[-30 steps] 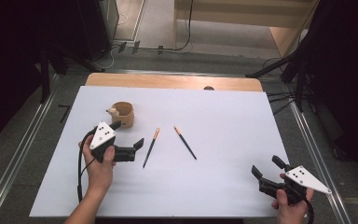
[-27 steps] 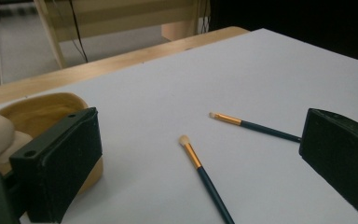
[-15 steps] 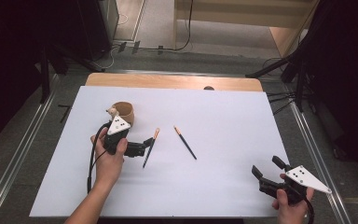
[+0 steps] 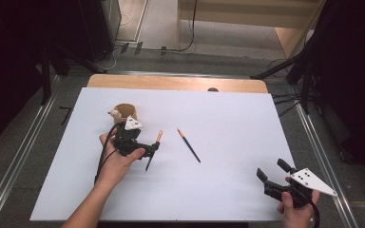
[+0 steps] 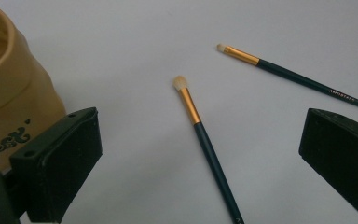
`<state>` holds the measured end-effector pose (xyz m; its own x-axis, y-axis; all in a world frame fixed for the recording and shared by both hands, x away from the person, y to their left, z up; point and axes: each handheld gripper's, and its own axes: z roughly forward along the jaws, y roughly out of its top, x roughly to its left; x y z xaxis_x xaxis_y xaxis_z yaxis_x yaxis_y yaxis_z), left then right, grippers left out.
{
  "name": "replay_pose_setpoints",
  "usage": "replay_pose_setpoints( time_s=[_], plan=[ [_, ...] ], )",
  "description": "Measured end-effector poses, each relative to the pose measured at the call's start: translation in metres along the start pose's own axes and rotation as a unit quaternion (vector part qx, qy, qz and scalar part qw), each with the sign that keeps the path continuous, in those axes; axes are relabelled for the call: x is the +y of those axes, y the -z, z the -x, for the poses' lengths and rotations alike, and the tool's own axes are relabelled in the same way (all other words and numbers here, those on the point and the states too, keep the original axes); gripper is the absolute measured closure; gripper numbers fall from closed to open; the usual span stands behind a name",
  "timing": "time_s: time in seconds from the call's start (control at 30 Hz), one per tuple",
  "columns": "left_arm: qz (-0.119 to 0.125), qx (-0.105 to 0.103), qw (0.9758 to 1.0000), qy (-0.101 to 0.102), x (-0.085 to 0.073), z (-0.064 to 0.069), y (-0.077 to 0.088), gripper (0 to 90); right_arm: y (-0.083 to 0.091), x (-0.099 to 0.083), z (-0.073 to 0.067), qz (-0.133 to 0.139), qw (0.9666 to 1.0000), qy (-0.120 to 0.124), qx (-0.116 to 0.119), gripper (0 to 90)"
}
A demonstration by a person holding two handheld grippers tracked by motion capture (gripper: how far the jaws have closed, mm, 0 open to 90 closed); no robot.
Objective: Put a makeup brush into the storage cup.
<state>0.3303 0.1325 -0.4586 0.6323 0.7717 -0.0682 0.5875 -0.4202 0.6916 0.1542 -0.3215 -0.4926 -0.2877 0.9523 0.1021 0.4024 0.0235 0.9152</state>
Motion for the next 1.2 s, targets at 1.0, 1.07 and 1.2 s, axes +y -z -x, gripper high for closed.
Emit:
replay_pose_setpoints(
  time_s=[1.0, 1.07, 1.2],
  plan=[
    [-0.173, 0.025, 0.9846, 0.005, 0.02, 0.016, -0.037, 70.8, -0.001, -0.002, 0.003, -0.006, 1.0, -0.004, -0.002, 16.8],
    [-0.179, 0.028, 0.9835, 0.006, 0.021, 0.017, -0.039, 71.5, -0.001, -0.002, 0.003, -0.006, 1.0, -0.004, -0.002, 16.8],
    [-0.191, 0.028, 0.9812, 0.008, 0.021, 0.019, -0.042, 75.6, -0.001, -0.002, 0.003, -0.007, 1.0, -0.004, -0.002, 16.8]
  ],
)
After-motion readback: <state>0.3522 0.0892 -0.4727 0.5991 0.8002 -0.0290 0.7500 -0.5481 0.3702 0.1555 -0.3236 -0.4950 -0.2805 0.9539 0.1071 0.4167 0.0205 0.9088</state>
